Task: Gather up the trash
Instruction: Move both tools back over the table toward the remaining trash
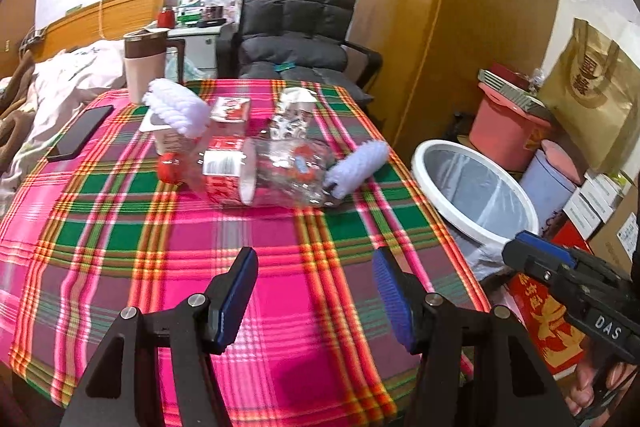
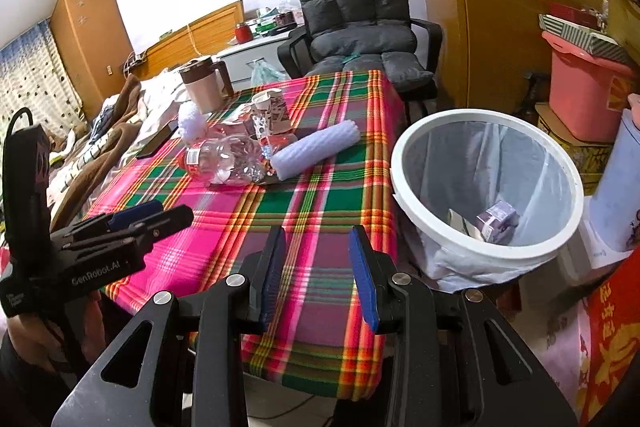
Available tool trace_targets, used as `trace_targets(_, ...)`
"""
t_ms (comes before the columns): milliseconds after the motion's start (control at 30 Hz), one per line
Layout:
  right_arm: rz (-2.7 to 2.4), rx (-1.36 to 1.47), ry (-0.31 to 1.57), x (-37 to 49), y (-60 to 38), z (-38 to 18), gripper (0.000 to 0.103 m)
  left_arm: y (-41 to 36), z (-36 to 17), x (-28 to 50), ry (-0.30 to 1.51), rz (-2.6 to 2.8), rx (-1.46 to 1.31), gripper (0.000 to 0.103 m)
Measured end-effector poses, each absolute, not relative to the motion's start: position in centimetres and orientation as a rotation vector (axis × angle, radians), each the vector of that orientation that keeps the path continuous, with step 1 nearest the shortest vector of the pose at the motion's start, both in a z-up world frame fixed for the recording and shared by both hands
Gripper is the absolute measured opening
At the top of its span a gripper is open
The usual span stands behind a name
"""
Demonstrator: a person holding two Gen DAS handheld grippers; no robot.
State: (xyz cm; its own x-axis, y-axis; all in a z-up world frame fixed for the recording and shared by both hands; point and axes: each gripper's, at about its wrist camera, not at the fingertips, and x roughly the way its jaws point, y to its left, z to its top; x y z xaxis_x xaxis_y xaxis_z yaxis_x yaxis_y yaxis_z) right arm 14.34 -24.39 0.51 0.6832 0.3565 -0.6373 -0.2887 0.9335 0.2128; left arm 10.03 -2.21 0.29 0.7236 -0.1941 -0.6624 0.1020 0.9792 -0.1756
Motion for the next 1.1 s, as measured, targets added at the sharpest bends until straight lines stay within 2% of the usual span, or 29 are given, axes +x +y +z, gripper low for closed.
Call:
trace_targets(367, 0.362, 0.097, 0.752, 15.7, -24.4, 0.0, 0.036, -3.2, 1.6, 15.2, 0.7, -0.101, -0.072, 0.06)
trace_targets(500, 0.36, 0.105, 0.759, 16.3, -24.7, -0.2, 0.036, -4.0, 2.3, 17.9, 0.669, -0.076, -0.045, 0.063)
trace_targets(733, 0.35, 0.122, 0.778, 17.6, -25.1, -0.7, 0.036, -5.1, 0.4, 22.5, 0.722, -0.003, 0.035, 0.063)
trace_targets(1100, 0.38, 0.129, 0.795, 18.7, -23.6, -0.6, 0.036, -0.6, -0.7, 17.7, 0.753, 0.087, 0.017, 0.064)
